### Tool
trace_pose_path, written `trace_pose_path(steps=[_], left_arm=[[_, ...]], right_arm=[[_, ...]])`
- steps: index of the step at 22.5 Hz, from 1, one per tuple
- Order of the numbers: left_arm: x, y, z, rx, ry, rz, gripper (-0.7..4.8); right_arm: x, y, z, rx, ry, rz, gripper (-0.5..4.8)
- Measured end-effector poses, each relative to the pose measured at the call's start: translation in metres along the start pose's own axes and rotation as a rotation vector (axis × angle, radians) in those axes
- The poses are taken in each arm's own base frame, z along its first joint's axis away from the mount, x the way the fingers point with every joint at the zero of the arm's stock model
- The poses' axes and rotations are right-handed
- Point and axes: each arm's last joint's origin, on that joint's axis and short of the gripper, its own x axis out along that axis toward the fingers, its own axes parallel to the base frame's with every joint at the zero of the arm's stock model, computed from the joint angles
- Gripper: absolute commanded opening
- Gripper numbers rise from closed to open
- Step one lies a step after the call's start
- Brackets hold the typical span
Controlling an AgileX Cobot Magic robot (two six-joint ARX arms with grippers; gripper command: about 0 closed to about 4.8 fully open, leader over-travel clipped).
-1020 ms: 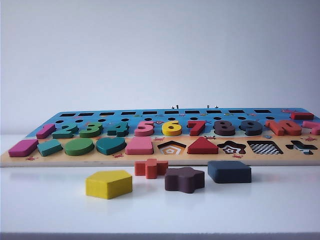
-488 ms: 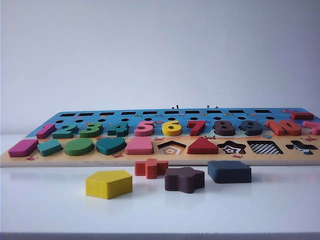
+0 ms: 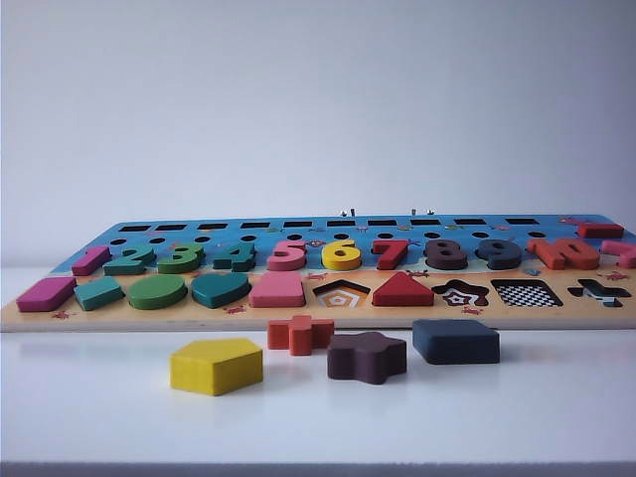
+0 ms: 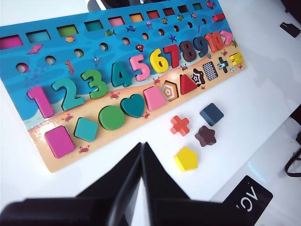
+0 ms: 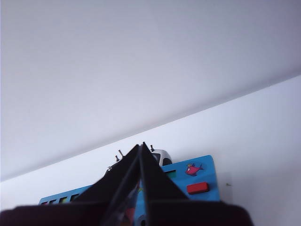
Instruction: Insert the cube into the slot.
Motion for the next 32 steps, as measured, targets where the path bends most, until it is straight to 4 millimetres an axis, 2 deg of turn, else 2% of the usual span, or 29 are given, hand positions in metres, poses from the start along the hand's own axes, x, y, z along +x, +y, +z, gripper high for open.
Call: trace_pose_path(steps=[1,5,8,10,14,18,20,22,24,27,29,32], left_arm=[[0.0,0.0,0.0,-0.003,-0.002,0.005,0.07],[0.0,0.0,0.001,0.001,-0.007,0.004,0.07],[0.0,0.0,0.001,0.002,-0.008,0.005,0.07],[0.0,0.001,0.002,0.011,-0.022,0.005,0.07],[0.0,0.001,0.003,0.019,-0.028,0.005,0.07],[0.0,0.001,0.002,0.019,-0.028,0.005,0.07],[0.0,0.001,0.003,0.019,-0.028,0.005,0.07],[0.0,0.001,0.002,0.019,-0.028,0.005,0.07],[0.0,0.001,0.002,0.019,-0.027,0.005,0.07],[0.0,0.001,0.002,0.019,-0.028,0.005,0.07],[0.0,0.001,0.002,0.019,-0.028,0.005,0.07],[0.0,0.001,0.002,0.019,-0.028,0.005,0.07]], right_arm=[[-0.006,0.009,0.013,0.005,0.031,0.017,0.09],[-0.01,0.028,0.04,0.0,0.224,0.06,0.09],[-0.006,0.034,0.051,-0.018,0.367,0.053,0.09],[0.003,0.033,0.053,-0.006,0.497,0.029,0.09],[0.025,0.029,0.038,0.059,0.807,0.049,0.09],[0.057,0.036,0.008,0.096,1.194,0.036,0.03],[0.067,0.045,-0.001,0.077,1.253,0.033,-0.07],[0.08,0.064,-0.016,0.059,1.289,0.068,-0.08],[0.088,0.089,-0.031,0.051,1.302,0.128,-0.08],[0.106,0.126,-0.054,-0.042,1.344,0.095,-0.08],[0.119,0.148,-0.064,-0.129,1.325,0.067,-0.09],[0.134,0.162,-0.065,-0.159,1.287,0.032,-0.09]])
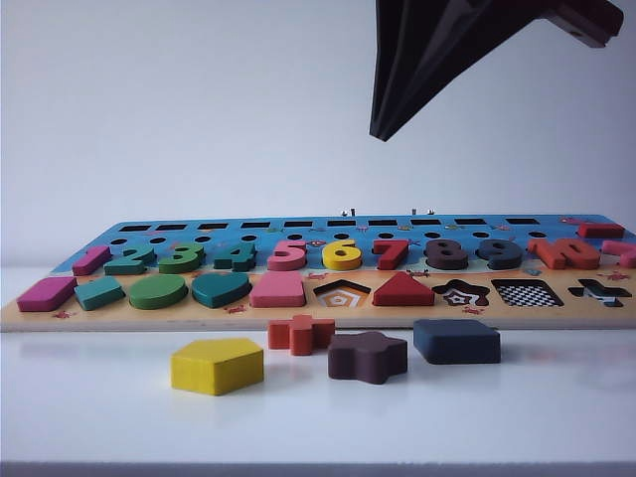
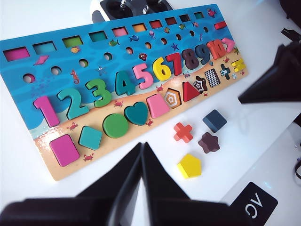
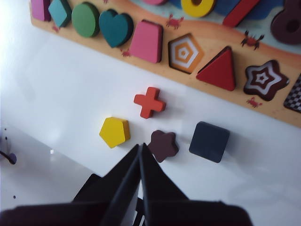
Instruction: Insert the cube into the slot.
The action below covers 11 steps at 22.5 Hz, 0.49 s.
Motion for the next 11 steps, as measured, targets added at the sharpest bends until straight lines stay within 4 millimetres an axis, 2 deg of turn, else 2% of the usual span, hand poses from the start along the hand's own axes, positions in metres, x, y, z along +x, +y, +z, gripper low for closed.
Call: trace_pose_path(steps=[3,5,7,8,10,11], left_arm=[[0.0,0.0,0.0,0.0,0.0,0.0,0.07],[0.0,0.0,0.0,0.0,0.0,0.0,0.07],[0.0,0.0,0.0,0.0,0.0,0.0,0.07],[0.0,0.0,0.0,0.0,0.0,0.0,0.07],[0.0,0.0,0.0,0.0,0.0,0.0,0.07],[0.0,0.0,0.0,0.0,0.0,0.0,0.07]], right_arm=[[-0.006,0.002,0.004,0.01,0.013,-0.031,0.01],[-0.009,-0.008,0.002,0.033,0.064,-0.116,1.29],[-0.01,-0.013,-0.001,0.04,0.123,-0.141,2.35],[-0.011,-0.013,-0.002,0.041,0.143,-0.122,3.17],[-0.01,-0.013,-0.001,0.054,0.168,-0.086,3.91],[-0.008,-0.013,0.0,0.054,0.164,-0.082,4.04]])
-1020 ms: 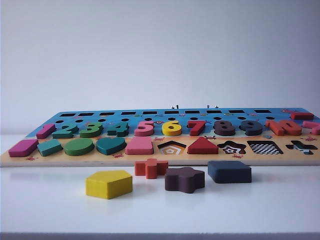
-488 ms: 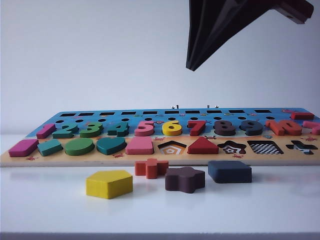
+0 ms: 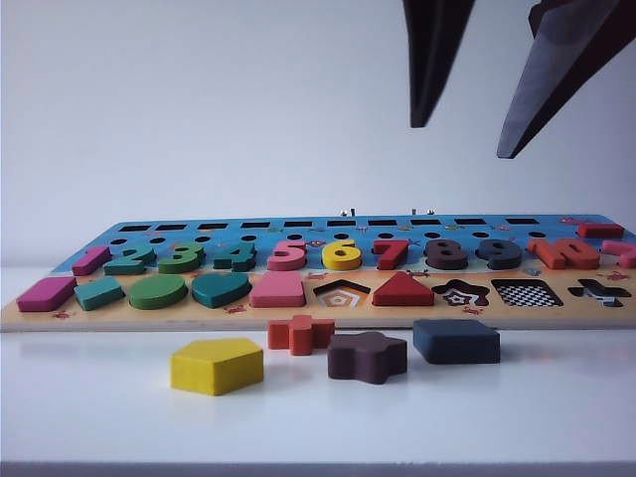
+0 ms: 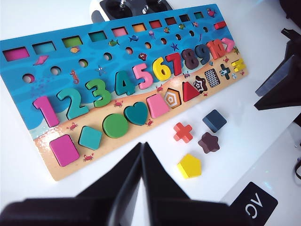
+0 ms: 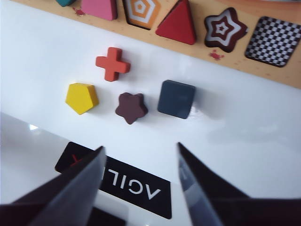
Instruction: Insert the cube into the slot.
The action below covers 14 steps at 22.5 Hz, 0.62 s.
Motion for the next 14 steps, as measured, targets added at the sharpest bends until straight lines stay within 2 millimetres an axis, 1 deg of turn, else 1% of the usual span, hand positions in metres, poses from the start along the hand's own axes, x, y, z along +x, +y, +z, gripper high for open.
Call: trace_pose_path(steps=[3,5,6,8,10,14], left_arm=[[0.0,0.0,0.0,0.0,0.0,0.0,0.07],[0.0,0.0,0.0,0.0,0.0,0.0,0.07],[0.0,0.0,0.0,0.0,-0.001,0.0,0.07],[0.0,0.0,0.0,0.0,-0.001,0.0,0.07],[0.0,0.0,0.0,0.001,-0.001,0.0,0.07],[0.0,0.0,0.0,0.001,-0.001,0.0,0.07]], right_arm=[[0.011,0.003,0.005,0.003,0.016,-0.015,4.1],[0.027,0.004,0.01,0.009,0.065,-0.06,4.09],[0.039,0.005,0.012,0.015,0.108,-0.098,4.09],[0.052,0.005,0.015,0.018,0.139,-0.13,4.08],[0.056,0.006,0.016,0.019,0.149,-0.139,3.86],[0.056,0.005,0.017,0.016,0.127,-0.162,3.46]])
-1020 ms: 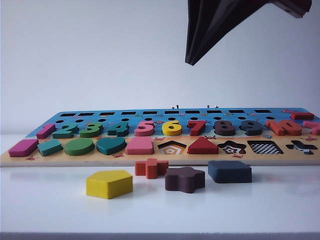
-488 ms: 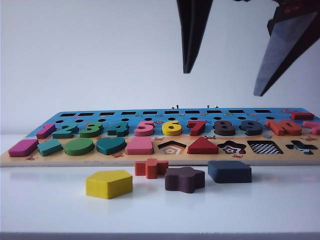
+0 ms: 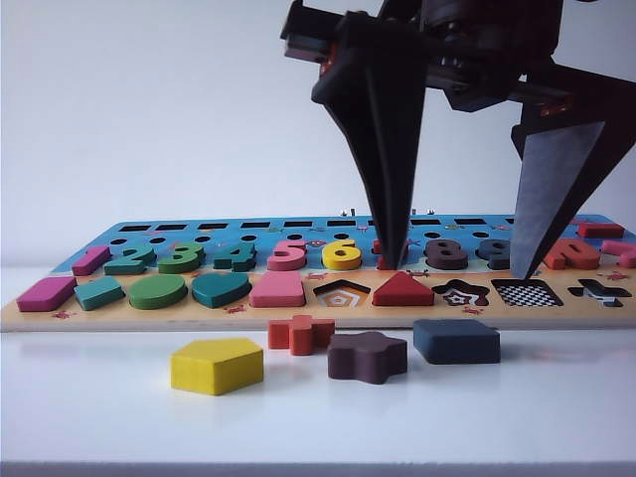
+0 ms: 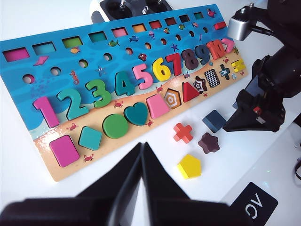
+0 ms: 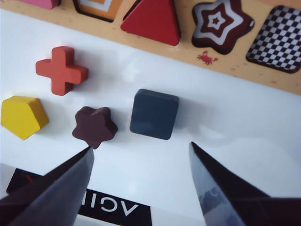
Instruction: Insert the cube into the slot.
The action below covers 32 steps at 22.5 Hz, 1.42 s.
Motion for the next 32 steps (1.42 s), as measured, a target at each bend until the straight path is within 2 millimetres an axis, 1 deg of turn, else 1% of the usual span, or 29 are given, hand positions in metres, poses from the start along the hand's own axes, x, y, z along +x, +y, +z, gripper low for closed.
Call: trace_pose_path(steps=[8,13,17,22,32], left_arm=[[0.0,0.0,0.0,0.0,-0.001,0.0,0.07],[0.0,0.0,0.0,0.0,-0.001,0.0,0.07],[0.0,0.0,0.0,0.0,-0.001,0.0,0.07],[0.0,0.0,0.0,0.0,-0.001,0.0,0.07],[0.0,0.0,0.0,0.0,-0.001,0.0,0.07]], right_arm=[[0.002,-0.001,0.006,0.014,-0.036,-0.004,3.46],[0.014,0.0,0.012,0.023,-0.005,-0.03,3.44],[0.022,0.001,0.014,0.026,0.018,-0.048,3.21],[0.023,0.001,0.015,0.027,0.017,-0.056,2.87],[0.023,0.0,0.015,0.029,0.014,-0.066,2.86]])
